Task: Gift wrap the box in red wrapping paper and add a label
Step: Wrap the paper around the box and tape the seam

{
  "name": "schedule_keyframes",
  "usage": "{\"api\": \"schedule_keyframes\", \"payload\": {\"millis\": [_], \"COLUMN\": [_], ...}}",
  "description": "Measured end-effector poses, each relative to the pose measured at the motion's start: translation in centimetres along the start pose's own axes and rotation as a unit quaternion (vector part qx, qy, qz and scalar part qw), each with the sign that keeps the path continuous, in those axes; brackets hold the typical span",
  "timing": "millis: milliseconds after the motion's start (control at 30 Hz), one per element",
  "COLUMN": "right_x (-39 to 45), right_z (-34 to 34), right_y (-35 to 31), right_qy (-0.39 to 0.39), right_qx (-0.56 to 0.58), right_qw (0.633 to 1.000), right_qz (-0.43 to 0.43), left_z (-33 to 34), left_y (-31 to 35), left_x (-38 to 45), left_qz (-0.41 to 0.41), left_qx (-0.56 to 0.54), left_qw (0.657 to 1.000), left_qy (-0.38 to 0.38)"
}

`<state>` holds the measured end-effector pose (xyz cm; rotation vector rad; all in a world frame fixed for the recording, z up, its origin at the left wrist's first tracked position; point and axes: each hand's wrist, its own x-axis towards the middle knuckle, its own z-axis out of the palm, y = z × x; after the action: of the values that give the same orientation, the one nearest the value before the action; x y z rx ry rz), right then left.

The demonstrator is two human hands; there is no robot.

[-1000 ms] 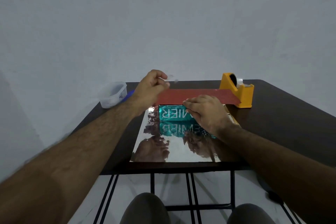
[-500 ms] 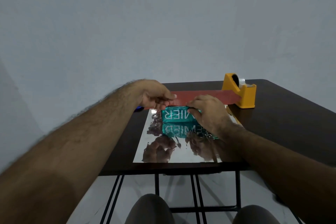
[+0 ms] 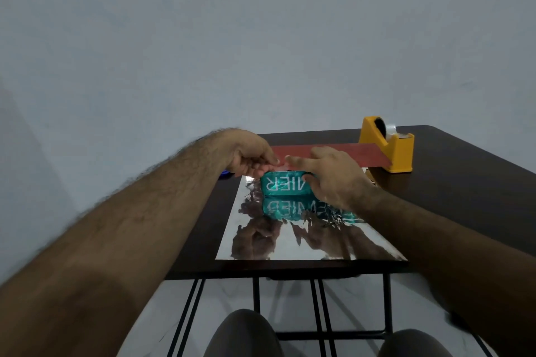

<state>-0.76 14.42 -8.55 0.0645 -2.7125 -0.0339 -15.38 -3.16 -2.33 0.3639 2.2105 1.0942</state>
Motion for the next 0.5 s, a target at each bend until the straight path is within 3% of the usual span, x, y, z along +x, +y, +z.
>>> {"api": "schedule_keyframes", "payload": {"millis": [267, 500], "right_x": [1.5, 1.9], "right_z": [-1.6, -2.3], "right_y": [-0.5, -1.0], "right_qy": [-0.071, -0.078], "right_qx": [-0.057, -0.087], "right_qw": [0.995, 0.992], "right_qz": [-0.032, -0.037], "left_z": [0.9, 1.2], "left_y": [0.7, 1.1], "left_x": [-0.4, -0.5], "left_qz": [0.019, 0.032], "left_qx": [0.082, 0.142], "left_qw": [0.995, 0.983], "left_qy": [0.054, 0.111]}}
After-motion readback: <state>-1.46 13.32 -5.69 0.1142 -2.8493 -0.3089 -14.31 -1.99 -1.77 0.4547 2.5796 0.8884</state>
